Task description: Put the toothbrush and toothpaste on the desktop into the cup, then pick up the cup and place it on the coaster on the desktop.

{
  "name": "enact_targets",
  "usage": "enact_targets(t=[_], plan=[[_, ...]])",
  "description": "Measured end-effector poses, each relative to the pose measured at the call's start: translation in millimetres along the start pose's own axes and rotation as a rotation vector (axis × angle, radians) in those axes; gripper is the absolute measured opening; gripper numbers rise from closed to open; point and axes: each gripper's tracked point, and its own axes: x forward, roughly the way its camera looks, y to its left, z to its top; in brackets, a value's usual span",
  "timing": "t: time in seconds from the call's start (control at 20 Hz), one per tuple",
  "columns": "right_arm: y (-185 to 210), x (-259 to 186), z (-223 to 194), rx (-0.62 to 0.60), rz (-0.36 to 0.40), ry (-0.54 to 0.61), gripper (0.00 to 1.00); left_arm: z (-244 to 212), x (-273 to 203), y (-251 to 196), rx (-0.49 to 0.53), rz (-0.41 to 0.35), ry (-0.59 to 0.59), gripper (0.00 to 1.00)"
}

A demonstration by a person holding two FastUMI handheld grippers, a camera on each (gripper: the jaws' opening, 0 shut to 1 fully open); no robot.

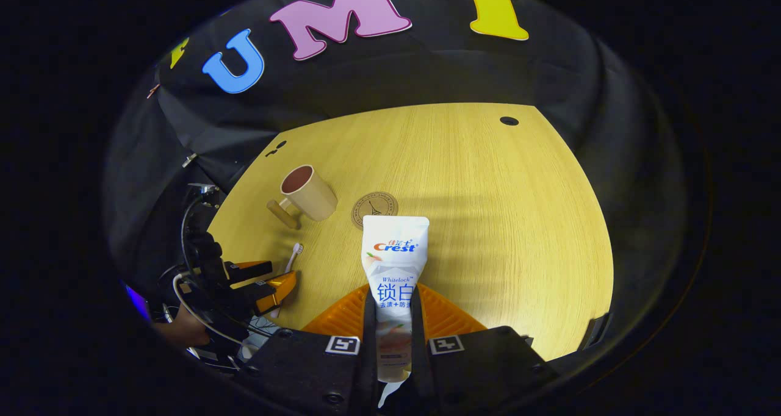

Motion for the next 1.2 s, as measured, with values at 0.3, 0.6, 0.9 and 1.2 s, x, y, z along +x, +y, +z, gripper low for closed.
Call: enact_targets(t=[0.3, 0.6, 0.9, 1.2], plan=[[-2, -1, 5, 0.025, 0.010, -0.011, 0.27, -6, 6, -6, -0.026, -0.027, 0.052, 0.72], [4, -8, 11, 0.062, 0.015, -0.041, 0.26, -6, 9, -7, -0.025, -0.042, 0.092, 0.55], [8, -17, 14, 0.090, -0.004, -0.072, 0.27, -2, 11, -9, 0.020, -0.064, 0.053, 0.13], [15, -23, 14, 0.109, -0.023, -0.104, 0.26, 1, 7, -8, 0.010, -0.127, 0.055, 0.06]])
